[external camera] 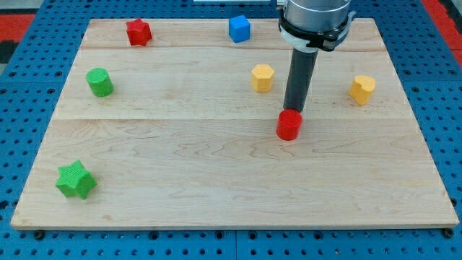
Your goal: Slightly move the red circle towards the bottom
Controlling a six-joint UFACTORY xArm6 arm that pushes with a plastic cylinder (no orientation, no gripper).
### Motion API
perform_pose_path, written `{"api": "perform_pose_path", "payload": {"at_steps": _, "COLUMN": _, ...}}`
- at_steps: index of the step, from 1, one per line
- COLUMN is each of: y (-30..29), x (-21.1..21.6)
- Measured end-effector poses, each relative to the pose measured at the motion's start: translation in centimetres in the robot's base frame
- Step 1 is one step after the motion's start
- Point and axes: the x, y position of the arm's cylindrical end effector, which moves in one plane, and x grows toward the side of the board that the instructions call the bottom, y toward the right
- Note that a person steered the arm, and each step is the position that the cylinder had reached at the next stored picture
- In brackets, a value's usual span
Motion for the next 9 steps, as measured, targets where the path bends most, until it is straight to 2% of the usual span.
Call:
{"api": "perform_pose_path", "payload": {"at_steps": 7, "y": -1.8, "x": 0.7}}
{"api": "perform_pose_path", "payload": {"at_steps": 9, "y": 0.6, "x": -5.1}}
